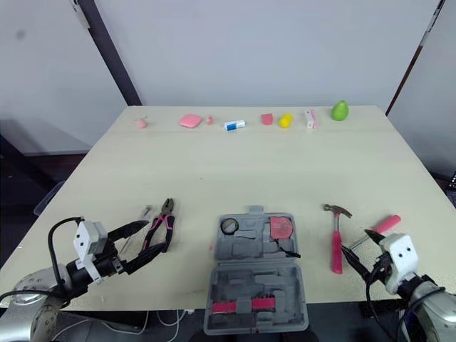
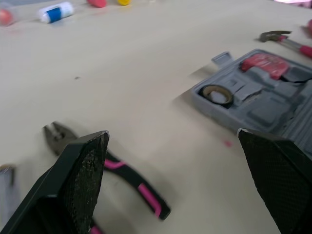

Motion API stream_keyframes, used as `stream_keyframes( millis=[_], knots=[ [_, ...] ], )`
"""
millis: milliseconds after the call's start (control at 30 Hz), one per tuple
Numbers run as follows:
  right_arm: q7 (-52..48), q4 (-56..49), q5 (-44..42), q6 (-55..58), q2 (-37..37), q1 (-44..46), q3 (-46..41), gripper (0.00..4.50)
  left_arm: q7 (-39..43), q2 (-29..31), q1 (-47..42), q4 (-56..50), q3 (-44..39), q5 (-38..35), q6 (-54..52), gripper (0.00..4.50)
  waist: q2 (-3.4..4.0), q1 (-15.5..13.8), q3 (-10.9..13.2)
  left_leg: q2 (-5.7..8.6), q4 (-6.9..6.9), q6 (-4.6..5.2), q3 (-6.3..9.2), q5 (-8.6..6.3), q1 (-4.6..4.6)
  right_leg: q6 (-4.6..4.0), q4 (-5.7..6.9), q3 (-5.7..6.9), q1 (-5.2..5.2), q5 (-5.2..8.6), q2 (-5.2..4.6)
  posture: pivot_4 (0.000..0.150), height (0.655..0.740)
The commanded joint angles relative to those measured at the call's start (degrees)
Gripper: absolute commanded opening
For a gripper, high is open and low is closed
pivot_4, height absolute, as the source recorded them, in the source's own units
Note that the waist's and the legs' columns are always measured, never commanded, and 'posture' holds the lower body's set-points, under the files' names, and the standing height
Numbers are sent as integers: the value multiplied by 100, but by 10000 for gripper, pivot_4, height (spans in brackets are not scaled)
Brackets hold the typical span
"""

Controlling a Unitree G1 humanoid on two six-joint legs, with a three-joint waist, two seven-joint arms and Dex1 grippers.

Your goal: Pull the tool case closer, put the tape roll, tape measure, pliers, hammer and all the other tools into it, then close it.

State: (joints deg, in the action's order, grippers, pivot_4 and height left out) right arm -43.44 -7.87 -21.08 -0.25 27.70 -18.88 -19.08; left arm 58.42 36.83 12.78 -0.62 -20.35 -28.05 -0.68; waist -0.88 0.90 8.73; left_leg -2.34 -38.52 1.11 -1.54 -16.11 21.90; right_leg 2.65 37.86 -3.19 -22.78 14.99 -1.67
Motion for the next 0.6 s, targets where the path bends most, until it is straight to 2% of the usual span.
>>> stream_keyframes(
  millis=[33,300,600],
  knots=[
    [-275,51,-323,-385,-26,-606,-505,44303,-115,-76,384,91,-458,-34,245,45000,-2,-6,-1,-3,1,0,-2,0,0,0,0,-1,0,1,-3,1500,7400],
    [-889,693,-898,-745,-49,-1287,-1149,44303,-281,-315,1045,429,-1009,-105,437,45000,-10,-9,1,-6,10,0,-19,-1,-6,19,-7,-12,-1,14,-23,1500,7400],
    [-1246,1011,-994,-894,-18,-1343,-1213,44303,-323,-412,1118,402,-981,-92,517,45000,-16,-14,2,-15,11,-1,-20,-2,-5,20,-8,-14,-5,17,-48,1500,7400]
  ],
)
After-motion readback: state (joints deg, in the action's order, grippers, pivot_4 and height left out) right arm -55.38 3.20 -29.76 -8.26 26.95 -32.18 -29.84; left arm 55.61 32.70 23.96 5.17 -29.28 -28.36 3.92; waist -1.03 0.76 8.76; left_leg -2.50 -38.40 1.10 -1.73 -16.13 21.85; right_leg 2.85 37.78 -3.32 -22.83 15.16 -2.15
